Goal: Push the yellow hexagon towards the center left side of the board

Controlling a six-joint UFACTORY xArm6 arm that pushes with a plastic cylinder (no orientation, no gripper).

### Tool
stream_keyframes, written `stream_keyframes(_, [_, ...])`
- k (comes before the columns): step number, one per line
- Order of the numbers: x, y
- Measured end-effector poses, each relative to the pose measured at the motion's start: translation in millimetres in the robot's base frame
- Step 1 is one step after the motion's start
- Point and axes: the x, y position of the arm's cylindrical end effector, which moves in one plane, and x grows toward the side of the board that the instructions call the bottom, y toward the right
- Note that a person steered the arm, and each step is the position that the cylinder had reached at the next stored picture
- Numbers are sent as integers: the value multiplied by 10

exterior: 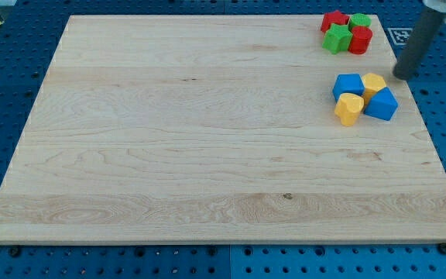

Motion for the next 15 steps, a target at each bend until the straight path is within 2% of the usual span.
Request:
stream_keyframes(1, [252, 33])
stream_keyframes(2, [303, -414])
stream_keyframes(4, [381, -1692])
stream_keyframes(5, [326, -1899])
stream_keyframes(6, [82, -1711])
stream_keyframes(7, [28, -1773])
stream_keyframes(9, [611, -2694])
stream_keyframes(10, [662, -2797])
stream_keyframes(12, [852, -2227])
stream_keyframes(13, [1031, -2521])
stream_keyframes(15, [1070, -3817])
